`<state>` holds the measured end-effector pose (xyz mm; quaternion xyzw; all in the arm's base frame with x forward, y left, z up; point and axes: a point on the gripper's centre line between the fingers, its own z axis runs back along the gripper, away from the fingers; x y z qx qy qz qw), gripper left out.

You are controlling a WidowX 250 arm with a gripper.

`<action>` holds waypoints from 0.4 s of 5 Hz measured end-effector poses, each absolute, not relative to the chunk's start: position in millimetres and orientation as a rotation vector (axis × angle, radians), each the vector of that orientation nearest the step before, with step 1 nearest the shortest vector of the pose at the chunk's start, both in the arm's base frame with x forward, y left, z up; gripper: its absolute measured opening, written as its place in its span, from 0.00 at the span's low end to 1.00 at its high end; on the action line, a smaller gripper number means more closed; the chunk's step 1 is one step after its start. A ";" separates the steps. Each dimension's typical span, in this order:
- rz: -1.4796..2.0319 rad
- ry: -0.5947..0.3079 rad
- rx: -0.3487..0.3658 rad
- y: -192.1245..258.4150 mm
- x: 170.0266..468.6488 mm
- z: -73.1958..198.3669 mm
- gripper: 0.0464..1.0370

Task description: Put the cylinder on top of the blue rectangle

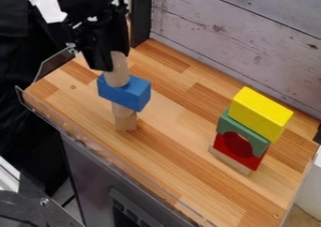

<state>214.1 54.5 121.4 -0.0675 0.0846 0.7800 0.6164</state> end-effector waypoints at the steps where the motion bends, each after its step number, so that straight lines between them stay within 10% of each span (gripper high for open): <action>1: 1.798 0.204 -0.153 54.6 216.1 117.3 0.44; 2: 1.800 0.215 -0.152 54.4 217.3 114.0 0.45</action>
